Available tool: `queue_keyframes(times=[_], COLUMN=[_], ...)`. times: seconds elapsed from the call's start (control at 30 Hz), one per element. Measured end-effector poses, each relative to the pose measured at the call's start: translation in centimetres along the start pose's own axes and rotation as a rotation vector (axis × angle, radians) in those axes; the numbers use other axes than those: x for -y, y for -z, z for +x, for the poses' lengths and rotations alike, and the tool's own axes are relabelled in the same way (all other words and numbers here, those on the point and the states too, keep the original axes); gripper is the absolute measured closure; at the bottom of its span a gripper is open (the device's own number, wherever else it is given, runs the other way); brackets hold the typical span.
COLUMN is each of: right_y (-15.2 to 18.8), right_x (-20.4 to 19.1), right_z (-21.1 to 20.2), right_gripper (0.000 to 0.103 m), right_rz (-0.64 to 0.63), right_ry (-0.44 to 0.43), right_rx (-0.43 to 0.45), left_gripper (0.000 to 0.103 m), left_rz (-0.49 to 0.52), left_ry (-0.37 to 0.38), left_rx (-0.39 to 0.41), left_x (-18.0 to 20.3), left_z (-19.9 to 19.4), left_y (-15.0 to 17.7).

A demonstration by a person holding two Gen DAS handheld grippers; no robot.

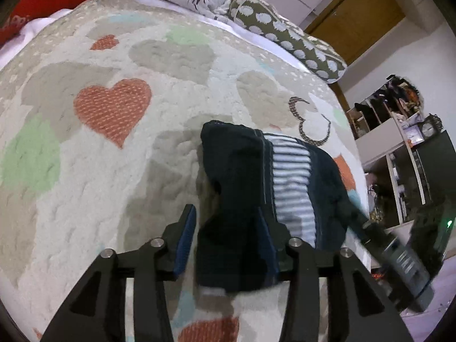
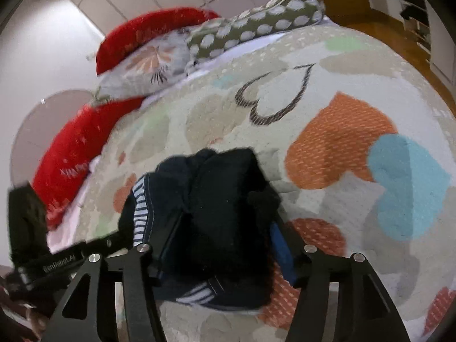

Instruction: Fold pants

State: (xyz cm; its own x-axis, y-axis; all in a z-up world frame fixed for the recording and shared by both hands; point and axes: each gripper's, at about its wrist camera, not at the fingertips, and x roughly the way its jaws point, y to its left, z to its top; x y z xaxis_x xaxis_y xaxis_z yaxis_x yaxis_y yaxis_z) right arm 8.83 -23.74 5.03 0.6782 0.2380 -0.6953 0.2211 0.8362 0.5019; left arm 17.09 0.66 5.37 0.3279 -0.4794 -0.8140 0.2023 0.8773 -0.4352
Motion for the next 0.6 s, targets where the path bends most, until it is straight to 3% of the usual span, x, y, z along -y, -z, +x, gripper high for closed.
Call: queue_keyframes(times=[0.17, 0.3, 0.37, 0.47, 0.53, 0.6], right_y=[-0.9, -0.9, -0.5, 1.0, 1.7, 2.2], right_x=[-0.4, -1.9, -1.3, 1.5, 2.8, 3.1], right_z=[-5.4, -3.8, -1.5, 1.6, 0.8, -1.1], right_gripper=[0.039, 0.039, 0.039, 0.039, 0.039, 0.039], right_rz=[0.011, -0.009, 0.032, 0.128, 0.181, 0.191], right_ry=[-0.046, -0.172, -0.158, -0.047, -0.090, -0.070], right_rx=[0.156, 0.067, 0.003, -0.085, -0.064, -0.020], left_gripper=[0.046, 0.045, 0.045, 0.044, 0.038, 0.036], left_rz=[0.063, 0.086, 0.075, 0.077, 0.081, 0.069], left_ry=[-0.090, -0.124, -0.122, -0.130, -0.153, -0.164], left_rx=[0.076, 0.101, 0.091, 0.092, 0.117, 0.140], left_x=[0.4, 0.4, 0.3, 0.5, 0.8, 0.9], left_z=[-3.3, -4.6, -4.8, -5.5, -6.2, -6.8], left_y=[3.2, 6.1, 7.1, 8.8, 10.0, 11.0])
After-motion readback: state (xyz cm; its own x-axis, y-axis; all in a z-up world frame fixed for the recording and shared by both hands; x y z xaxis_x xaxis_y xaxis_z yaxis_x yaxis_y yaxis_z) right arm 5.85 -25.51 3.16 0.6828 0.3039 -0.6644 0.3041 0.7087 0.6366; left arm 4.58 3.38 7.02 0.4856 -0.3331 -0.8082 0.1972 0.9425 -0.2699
